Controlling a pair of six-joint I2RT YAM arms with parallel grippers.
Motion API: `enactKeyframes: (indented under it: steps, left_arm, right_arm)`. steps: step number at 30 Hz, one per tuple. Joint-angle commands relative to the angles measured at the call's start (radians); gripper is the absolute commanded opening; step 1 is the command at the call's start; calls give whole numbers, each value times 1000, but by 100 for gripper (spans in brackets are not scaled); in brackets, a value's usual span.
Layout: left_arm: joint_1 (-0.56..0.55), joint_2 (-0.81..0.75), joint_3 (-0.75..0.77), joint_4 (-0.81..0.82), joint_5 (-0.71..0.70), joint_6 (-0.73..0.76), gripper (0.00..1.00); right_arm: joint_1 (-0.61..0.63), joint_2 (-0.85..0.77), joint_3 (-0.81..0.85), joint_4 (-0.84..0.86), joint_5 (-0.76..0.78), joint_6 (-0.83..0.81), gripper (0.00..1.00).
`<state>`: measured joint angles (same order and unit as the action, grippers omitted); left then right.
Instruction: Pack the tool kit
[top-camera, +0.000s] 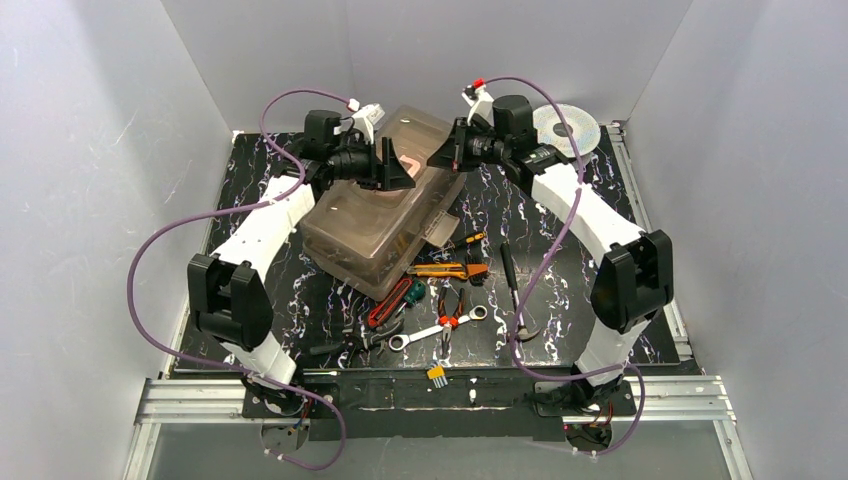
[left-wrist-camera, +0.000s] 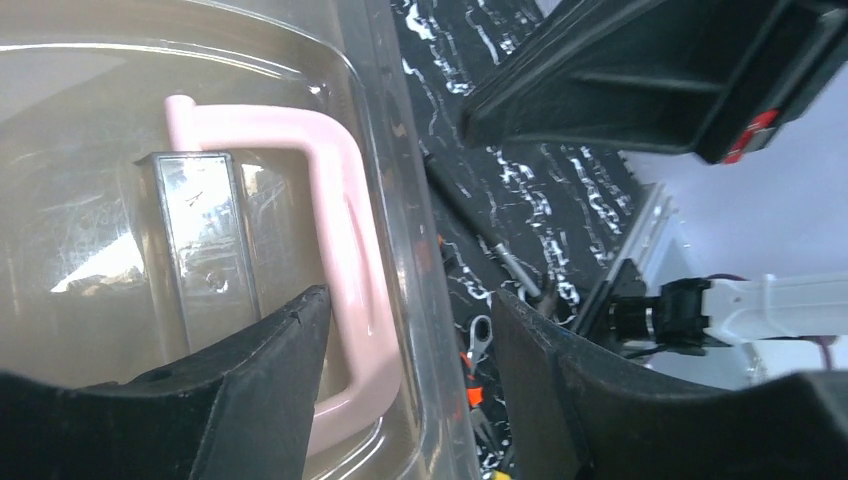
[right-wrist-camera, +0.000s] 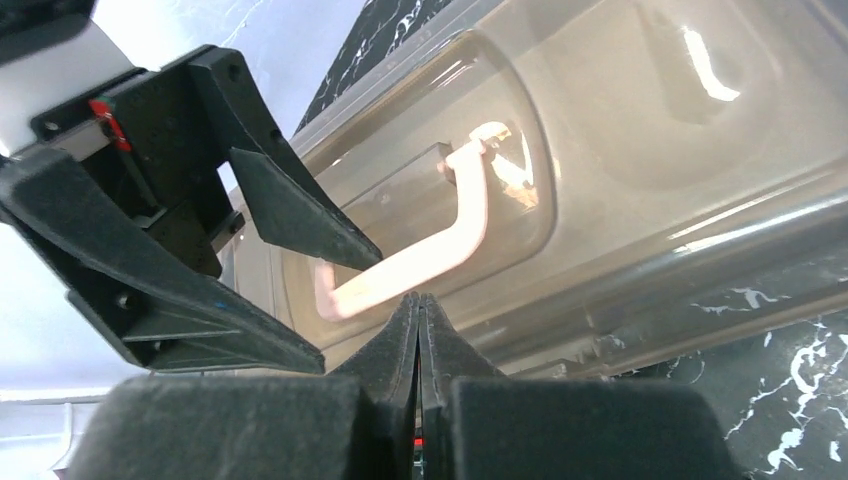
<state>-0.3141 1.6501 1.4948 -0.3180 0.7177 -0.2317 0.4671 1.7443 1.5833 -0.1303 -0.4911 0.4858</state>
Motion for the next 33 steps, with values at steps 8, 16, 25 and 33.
enactKeyframes:
  steps: [8,16,25,33]
  left_arm:
    - [25,-107,-39,261,274,-242,57]
    - [36,-118,-40,259,264,-246,56]
    - [42,-122,1,100,148,-134,57]
    - [41,-88,26,20,54,-103,58]
  right_arm:
    - [31,40,80,-112,19,3,1]
    - [47,113,142,-91,-42,3,1]
    - [48,175,232,-127,-82,-15,1]
    - [48,165,188,-105,-114,-62,1]
